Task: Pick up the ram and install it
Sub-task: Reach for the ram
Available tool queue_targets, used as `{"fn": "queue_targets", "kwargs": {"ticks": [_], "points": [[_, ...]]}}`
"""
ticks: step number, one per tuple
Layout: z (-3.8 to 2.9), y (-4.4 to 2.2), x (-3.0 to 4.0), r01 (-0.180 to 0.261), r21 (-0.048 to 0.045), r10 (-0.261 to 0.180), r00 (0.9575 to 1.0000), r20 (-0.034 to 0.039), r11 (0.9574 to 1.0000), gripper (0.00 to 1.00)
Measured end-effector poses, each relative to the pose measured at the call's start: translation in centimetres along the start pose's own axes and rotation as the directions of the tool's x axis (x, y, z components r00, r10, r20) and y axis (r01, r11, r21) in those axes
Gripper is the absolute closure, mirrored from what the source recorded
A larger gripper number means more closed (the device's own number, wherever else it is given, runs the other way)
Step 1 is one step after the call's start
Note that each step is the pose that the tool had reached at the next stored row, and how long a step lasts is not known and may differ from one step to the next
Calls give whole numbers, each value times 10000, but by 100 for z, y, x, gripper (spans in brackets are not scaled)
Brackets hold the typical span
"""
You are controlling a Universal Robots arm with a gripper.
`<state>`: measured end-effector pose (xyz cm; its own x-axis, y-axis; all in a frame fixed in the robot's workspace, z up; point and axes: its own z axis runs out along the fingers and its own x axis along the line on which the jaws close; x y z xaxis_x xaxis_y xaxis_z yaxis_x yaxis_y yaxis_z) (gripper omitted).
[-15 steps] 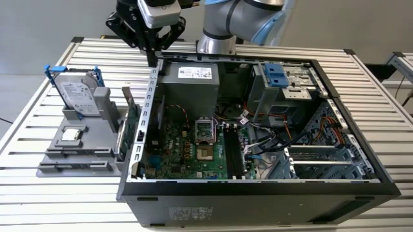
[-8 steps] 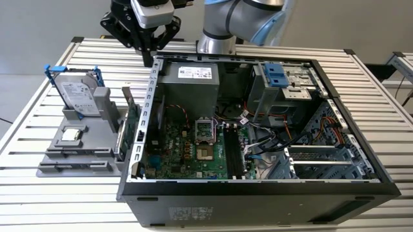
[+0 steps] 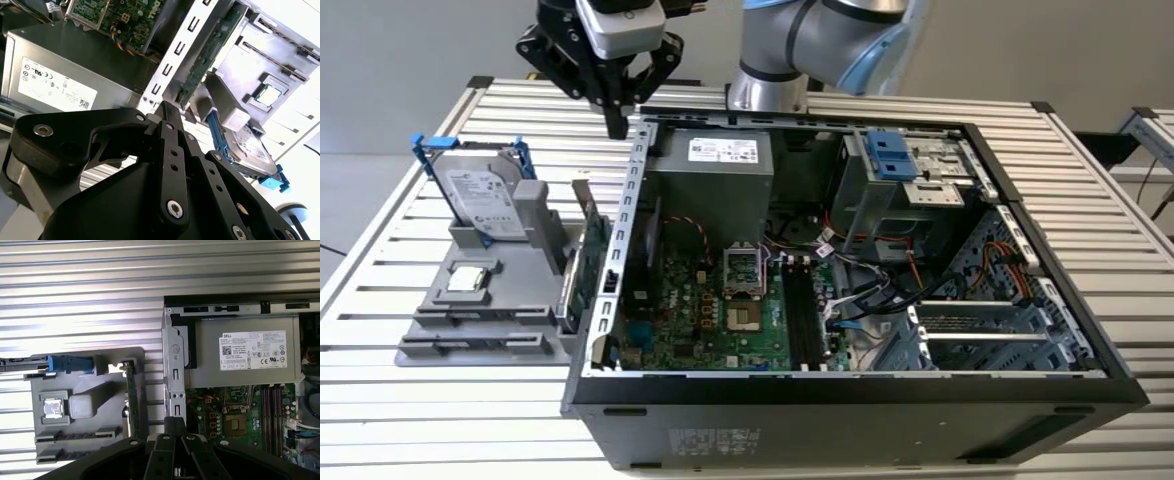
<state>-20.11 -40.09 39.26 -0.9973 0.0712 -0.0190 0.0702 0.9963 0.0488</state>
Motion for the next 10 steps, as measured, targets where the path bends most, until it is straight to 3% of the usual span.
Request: {"fn": "queue_targets", "kwargs": {"ticks": [10], "points": [[-2, -11, 74, 0, 0, 0, 10000, 0, 10000, 100]]}}
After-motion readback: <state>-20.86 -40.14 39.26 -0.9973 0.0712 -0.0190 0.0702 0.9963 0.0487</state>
